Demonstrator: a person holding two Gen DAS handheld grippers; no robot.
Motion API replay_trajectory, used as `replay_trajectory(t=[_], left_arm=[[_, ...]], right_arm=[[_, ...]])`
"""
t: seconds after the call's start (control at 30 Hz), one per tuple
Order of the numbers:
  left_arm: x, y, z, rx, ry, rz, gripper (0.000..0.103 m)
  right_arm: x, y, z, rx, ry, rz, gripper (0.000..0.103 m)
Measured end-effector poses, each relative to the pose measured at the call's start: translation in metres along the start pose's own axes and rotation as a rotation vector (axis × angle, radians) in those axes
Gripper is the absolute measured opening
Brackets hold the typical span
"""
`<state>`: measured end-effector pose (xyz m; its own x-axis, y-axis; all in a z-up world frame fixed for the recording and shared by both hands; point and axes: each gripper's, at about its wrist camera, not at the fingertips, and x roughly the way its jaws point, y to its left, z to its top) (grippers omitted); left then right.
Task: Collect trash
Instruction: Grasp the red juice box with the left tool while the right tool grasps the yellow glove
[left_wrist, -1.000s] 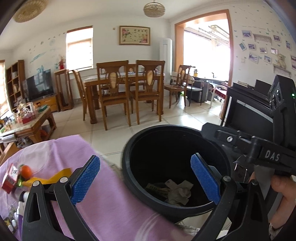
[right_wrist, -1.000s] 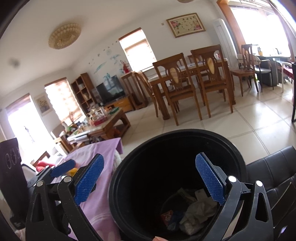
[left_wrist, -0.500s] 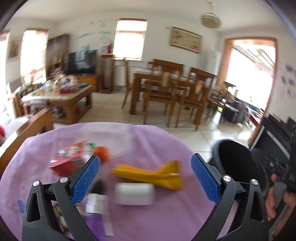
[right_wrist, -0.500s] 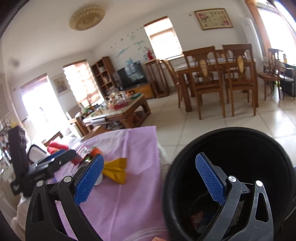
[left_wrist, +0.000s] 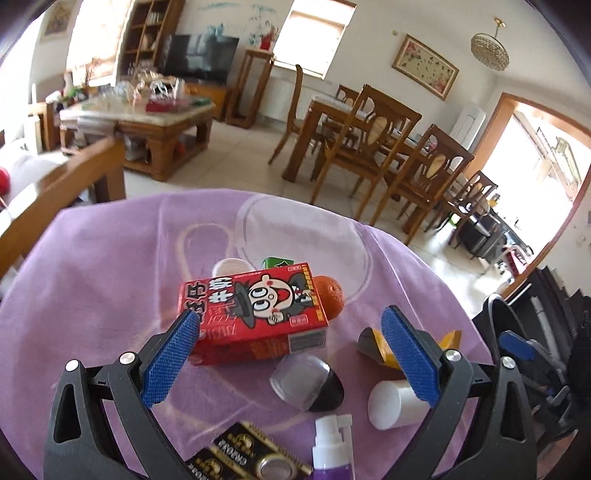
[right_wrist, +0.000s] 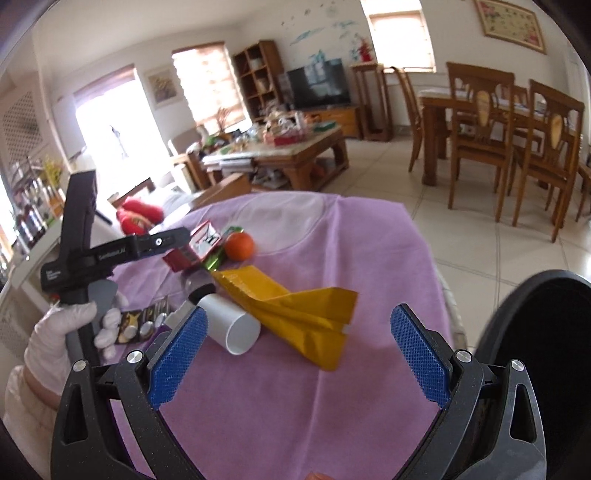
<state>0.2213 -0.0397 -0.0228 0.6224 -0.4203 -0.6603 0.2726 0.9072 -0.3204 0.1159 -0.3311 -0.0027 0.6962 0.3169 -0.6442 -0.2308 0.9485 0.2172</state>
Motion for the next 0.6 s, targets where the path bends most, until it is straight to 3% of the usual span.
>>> replay_trajectory(t=[0.23,0.37,0.43,0.47,0.5,0.6], left_arm=[[0.005,0.013,0.004,-0.057,-0.022,0.003,0.098],[0.009,0.017,-0.002,-0.050,-0.002,0.063,0.098],[0.019,0.027,-0.006,-0.109,0.059,-0.005,0.098],[0.019,0.029,-0.008,-0.117,0.050,-0.021,0.098],[0.019,0.027,-0.007,-0.090,0.056,0.013,0.098],[0.020,0.032,-0.005,-0.090,0.058,0.038,0.098]], right_arm=[[0.039,0.038,0.024,-0.176,0.086,0.027,0.098],[0.061,0.059,0.029,-0.324,0.127,0.009,0.097],[0.073,0.066,0.030,-0.359,0.157,0.013,0.096],[0.079,0.068,0.031,-0.371,0.171,0.013,0.093],[0.084,0.068,0.031,-0.369,0.185,0.015,0.082],[0.095,0.055,0.037,-0.258,0.229,0.083,0.069]])
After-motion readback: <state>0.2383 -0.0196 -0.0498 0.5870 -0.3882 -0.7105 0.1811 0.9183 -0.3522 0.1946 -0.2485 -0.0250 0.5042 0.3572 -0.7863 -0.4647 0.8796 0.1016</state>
